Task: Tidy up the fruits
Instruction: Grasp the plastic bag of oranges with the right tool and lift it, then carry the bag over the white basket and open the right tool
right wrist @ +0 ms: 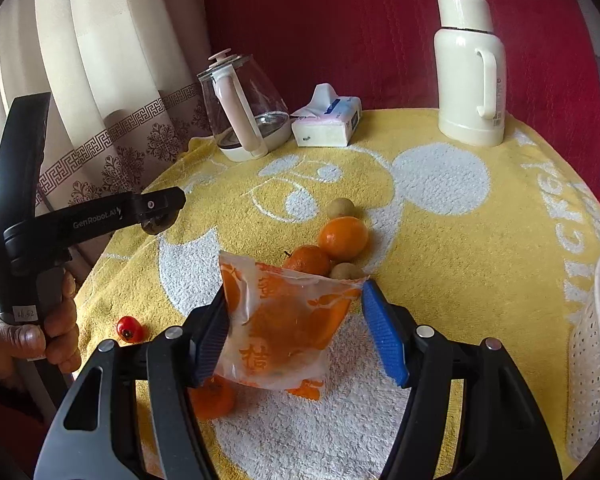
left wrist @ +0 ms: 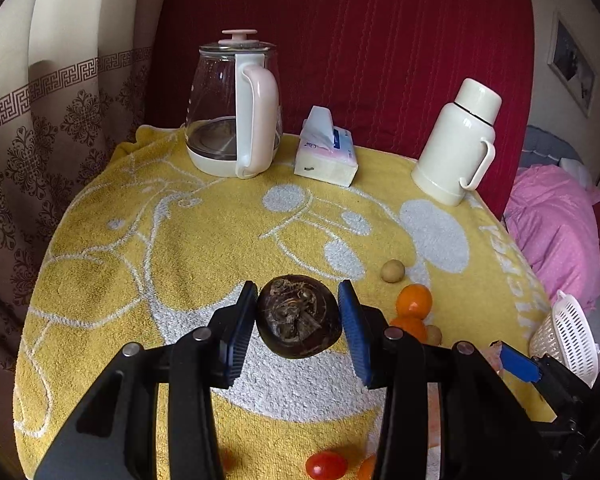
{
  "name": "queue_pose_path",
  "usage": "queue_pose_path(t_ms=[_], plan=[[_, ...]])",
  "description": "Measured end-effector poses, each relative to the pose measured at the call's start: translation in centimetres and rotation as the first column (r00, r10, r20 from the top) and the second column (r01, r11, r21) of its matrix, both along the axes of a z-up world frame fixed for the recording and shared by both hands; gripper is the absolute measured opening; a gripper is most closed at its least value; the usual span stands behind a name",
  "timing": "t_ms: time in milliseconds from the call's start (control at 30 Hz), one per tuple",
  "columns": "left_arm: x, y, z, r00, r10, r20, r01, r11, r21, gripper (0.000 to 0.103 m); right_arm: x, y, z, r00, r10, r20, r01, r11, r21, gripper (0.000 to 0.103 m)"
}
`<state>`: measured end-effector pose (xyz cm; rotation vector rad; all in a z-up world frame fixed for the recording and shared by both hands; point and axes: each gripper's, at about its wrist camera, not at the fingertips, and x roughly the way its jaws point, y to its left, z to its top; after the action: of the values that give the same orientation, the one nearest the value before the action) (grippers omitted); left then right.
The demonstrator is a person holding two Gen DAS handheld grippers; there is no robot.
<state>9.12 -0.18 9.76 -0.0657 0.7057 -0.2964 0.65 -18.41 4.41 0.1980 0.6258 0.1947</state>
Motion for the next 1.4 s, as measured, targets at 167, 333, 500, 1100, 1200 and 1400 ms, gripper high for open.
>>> queue_pose_path(t_ms=[167,333,500,1100,1200,1400], plan=[[-2.0,0.5,1.0,0.999,0.015,0.041,-0.015,1.0,0.003,0.042,-1.1,0.0,1.1,0.999,-0.012,0.052,0.013,1.0,-0.013,0.066],[-3.6,1.1,1.3,0.998,0.025,0.053,-0.025,1.0,-0.009,0.042,-2.1,-0.2,1.8,0.997,-0.019,0.078,0.02,1.0,-0.008,0.066],[-5.1,2.0,0.9,0.998,0.048,0.048,-0.047,0.999,-0.02,0.042,-3.0,-0.6,2.7,0.994,-0.034,0.108,0.035,0.999,-0.007,0.066],[-8.8,2.3,0.8,0.994,0.081,0.076,-0.081,0.997,-0.001,0.042,-6.4,-4.6,5.1,0.969,-0.141,0.201,0.144,0.99,0.001,0.066],[-8.9,1.9,0.8,0.994,0.073,0.077,-0.073,0.997,-0.004,0.042,-6.8,-5.6,5.3,0.964,-0.166,0.206,0.169,0.986,0.006,0.066],[-9.2,0.7,1.4,0.994,0.052,0.095,-0.053,0.999,0.0,0.042,-7.6,-8.1,5.7,0.95,-0.228,0.214,0.232,0.973,0.007,0.066]])
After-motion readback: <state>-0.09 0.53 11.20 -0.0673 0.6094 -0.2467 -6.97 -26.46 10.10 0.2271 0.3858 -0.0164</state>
